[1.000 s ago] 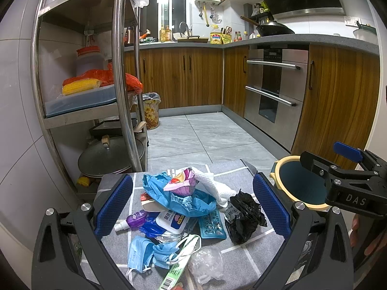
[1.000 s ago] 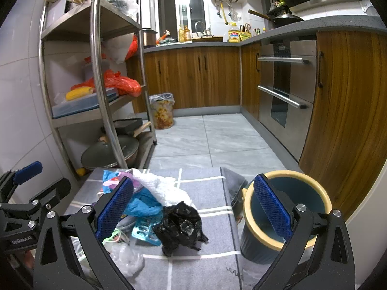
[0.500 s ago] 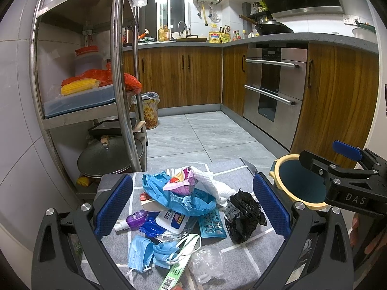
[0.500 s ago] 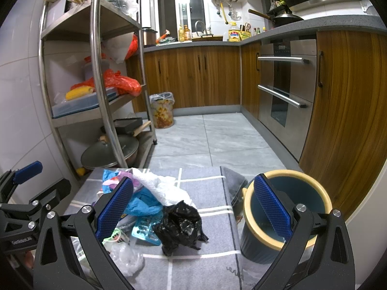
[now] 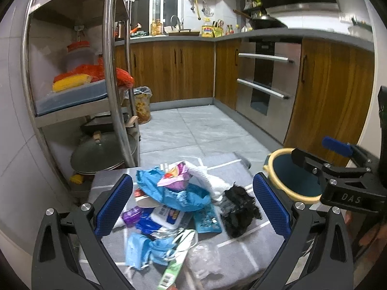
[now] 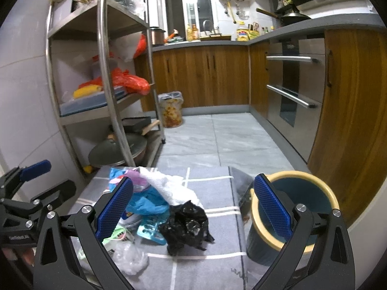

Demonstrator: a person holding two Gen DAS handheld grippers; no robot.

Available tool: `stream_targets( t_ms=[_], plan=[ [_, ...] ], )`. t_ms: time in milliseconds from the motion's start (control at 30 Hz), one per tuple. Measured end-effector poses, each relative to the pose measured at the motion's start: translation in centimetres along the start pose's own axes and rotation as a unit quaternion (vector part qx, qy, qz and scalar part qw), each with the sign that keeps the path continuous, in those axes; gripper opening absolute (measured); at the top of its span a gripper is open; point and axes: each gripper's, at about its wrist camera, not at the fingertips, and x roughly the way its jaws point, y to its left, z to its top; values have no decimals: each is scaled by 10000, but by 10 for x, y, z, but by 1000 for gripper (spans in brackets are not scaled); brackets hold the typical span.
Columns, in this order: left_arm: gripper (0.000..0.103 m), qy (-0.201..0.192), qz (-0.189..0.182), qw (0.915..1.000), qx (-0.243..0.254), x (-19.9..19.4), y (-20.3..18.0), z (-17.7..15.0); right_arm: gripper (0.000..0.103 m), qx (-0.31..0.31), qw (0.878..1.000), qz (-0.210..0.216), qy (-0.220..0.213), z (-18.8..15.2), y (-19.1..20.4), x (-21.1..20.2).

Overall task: Collect trash
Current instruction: 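Lower the right gripper onto the black plastic bag and close it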

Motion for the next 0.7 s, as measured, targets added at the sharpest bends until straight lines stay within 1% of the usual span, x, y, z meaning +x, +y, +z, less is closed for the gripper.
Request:
stream_targets(
  t_ms=[133, 233, 333, 400, 533, 567, 633, 667, 700],
  plan=[
    [98, 90, 326, 9985, 438, 2, -2, -5, 99, 60, 9994, -46, 329, -7, -5, 14],
    [98, 190, 458, 9961, 736, 2, -2, -10, 99, -6, 9978, -255, 612, -11, -5, 27],
    [98, 324, 626, 9914, 1104, 6, -3, -19, 99, 86, 9961, -145, 861, -16, -8, 39],
    [98, 472, 626, 9897, 1200, 11, -3, -24, 99, 123, 9944, -160, 1035, -19, -6, 48],
    [98, 898, 739, 9873, 1087, 27, 8, -35, 96, 224, 9908, -77, 1336, -24, -10, 63],
    [98, 1022, 765, 9868, 994, 32, 14, -38, 96, 246, 9899, -46, 1392, -26, -10, 66],
    [98, 1231, 700, 9870, 757, 37, 23, -44, 95, 254, 9882, 21, 1507, -26, -8, 71],
    [97, 1368, 684, 9861, 646, 41, 29, -48, 92, 246, 9872, 62, 1573, -28, -7, 73],
    [97, 1444, 670, 9854, 608, 44, 31, -50, 85, 244, 9864, 91, 1623, -29, -6, 75]
  ],
)
